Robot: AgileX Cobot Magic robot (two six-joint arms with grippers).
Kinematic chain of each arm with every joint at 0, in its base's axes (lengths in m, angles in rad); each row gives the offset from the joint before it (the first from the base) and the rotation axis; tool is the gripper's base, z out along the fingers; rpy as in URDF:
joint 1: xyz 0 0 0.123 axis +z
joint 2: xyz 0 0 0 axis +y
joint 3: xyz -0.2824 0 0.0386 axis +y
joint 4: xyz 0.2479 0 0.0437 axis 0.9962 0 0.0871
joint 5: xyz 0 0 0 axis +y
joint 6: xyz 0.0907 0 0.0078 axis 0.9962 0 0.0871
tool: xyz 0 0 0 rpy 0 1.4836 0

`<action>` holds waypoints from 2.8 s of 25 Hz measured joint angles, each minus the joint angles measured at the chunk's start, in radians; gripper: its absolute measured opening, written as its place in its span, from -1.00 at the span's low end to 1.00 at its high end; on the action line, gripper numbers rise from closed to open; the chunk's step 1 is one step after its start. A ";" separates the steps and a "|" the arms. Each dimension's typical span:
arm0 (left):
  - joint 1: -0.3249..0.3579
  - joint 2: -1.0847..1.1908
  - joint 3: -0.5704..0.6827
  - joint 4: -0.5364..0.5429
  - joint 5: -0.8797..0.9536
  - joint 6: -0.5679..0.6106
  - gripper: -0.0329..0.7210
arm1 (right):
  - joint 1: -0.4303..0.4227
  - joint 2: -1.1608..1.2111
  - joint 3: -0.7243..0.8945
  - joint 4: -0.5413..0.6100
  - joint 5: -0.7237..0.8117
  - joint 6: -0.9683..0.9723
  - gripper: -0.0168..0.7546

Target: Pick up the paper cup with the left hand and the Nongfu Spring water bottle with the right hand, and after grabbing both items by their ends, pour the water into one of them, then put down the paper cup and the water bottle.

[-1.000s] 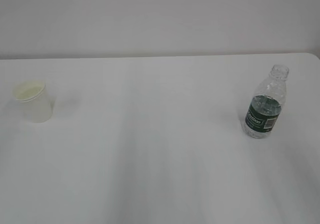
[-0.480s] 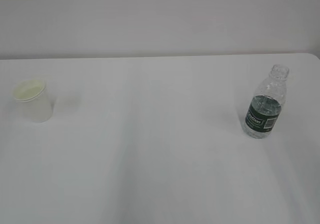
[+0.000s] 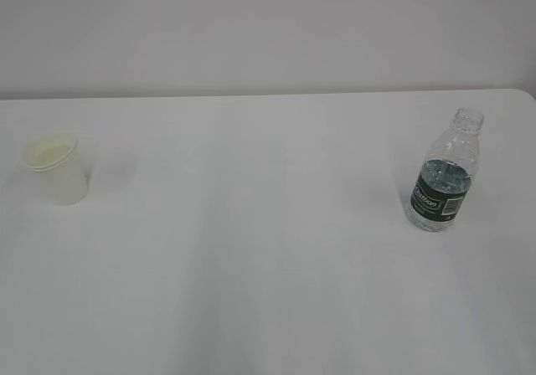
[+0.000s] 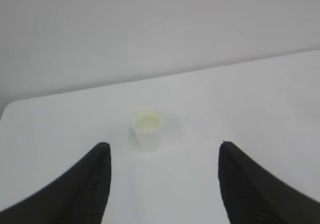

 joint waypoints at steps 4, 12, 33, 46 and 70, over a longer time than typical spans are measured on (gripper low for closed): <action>0.000 -0.030 0.000 -0.023 0.110 0.000 0.37 | 0.000 -0.012 0.000 0.009 0.066 0.000 0.58; 0.000 -0.063 0.041 -0.104 0.231 0.001 0.34 | 0.000 -0.012 0.000 0.041 0.135 0.000 0.57; 0.000 -0.245 0.332 -0.123 0.171 0.002 0.36 | 0.000 -0.166 0.083 0.106 0.155 -0.032 0.57; 0.000 -0.249 0.342 -0.123 0.171 0.004 0.18 | 0.000 -0.198 0.100 0.135 0.239 -0.035 0.57; -0.001 -0.249 0.342 -0.123 0.171 0.004 0.09 | 0.000 -0.378 0.108 0.206 0.254 -0.044 0.57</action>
